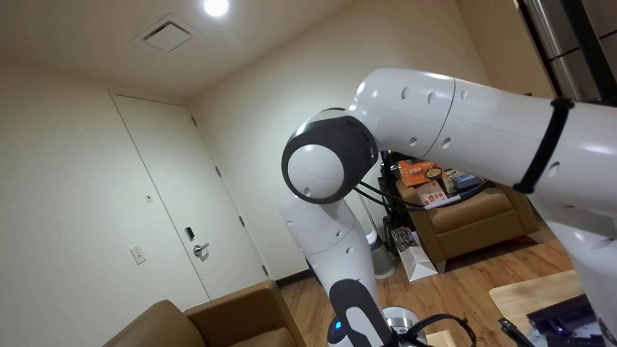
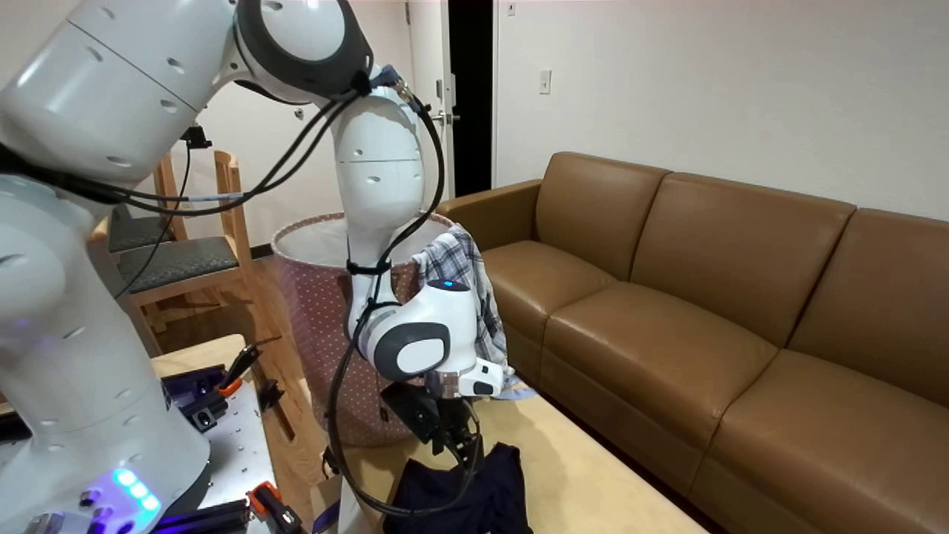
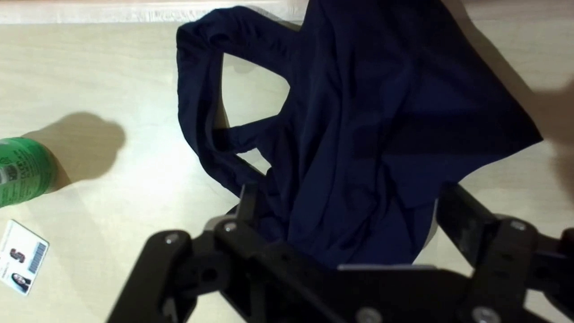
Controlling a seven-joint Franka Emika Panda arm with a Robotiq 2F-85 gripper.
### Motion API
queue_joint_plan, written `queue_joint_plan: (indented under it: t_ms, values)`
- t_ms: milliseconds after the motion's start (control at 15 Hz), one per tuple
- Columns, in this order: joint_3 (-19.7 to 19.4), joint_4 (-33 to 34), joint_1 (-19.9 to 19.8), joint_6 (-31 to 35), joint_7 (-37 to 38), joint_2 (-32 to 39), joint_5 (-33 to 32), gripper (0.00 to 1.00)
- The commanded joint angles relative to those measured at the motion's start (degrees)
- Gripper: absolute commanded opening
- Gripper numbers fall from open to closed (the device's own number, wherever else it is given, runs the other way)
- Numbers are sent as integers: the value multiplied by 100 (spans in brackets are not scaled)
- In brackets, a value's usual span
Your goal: Move the clothes from the table and put them in the laundry bag
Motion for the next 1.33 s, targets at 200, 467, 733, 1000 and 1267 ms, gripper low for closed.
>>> queue_joint_plan:
  t_ms: [200, 467, 733, 1000, 1267]
  values:
    - [-70, 302, 146, -8, 193, 526, 78, 100]
    - [-41, 258, 121, -17, 111, 447, 21, 100]
    - [68, 275, -35, 785, 23, 578, 30, 100]
    - [301, 631, -276, 657, -122, 845, -42, 100]
    - [307, 1021, -234, 659, -111, 1150, -24, 74]
